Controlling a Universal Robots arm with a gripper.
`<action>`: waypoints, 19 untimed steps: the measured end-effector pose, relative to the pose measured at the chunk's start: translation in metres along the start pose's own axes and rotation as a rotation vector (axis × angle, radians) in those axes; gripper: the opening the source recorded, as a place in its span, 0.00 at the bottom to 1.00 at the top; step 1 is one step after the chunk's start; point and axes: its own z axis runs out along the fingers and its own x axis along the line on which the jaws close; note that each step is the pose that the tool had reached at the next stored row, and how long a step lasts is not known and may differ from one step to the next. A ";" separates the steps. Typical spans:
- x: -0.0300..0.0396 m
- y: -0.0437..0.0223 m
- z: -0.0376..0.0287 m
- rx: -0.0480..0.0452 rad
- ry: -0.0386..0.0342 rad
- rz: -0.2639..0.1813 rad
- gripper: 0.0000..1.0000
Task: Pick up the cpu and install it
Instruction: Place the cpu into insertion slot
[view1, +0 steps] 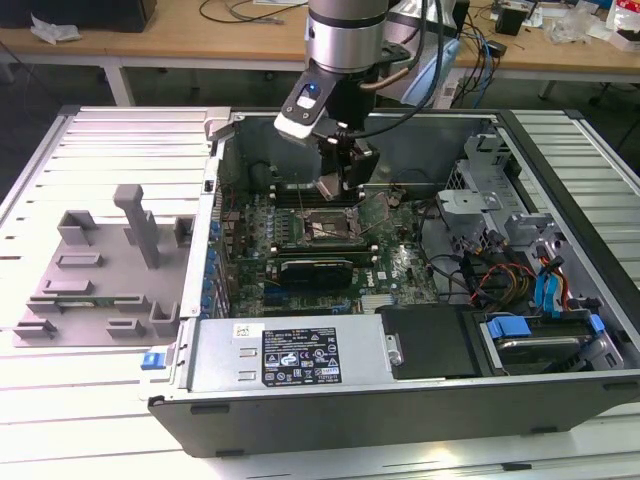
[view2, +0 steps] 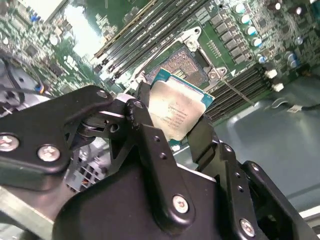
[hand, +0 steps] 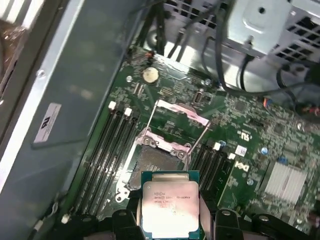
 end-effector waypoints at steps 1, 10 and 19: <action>0.0000 0.0000 0.0000 0.0005 -0.0009 0.021 0.55; 0.0001 0.0000 0.0013 0.0081 -0.0131 0.332 0.55; 0.0003 -0.0005 0.0113 -0.0032 -0.0138 0.311 0.55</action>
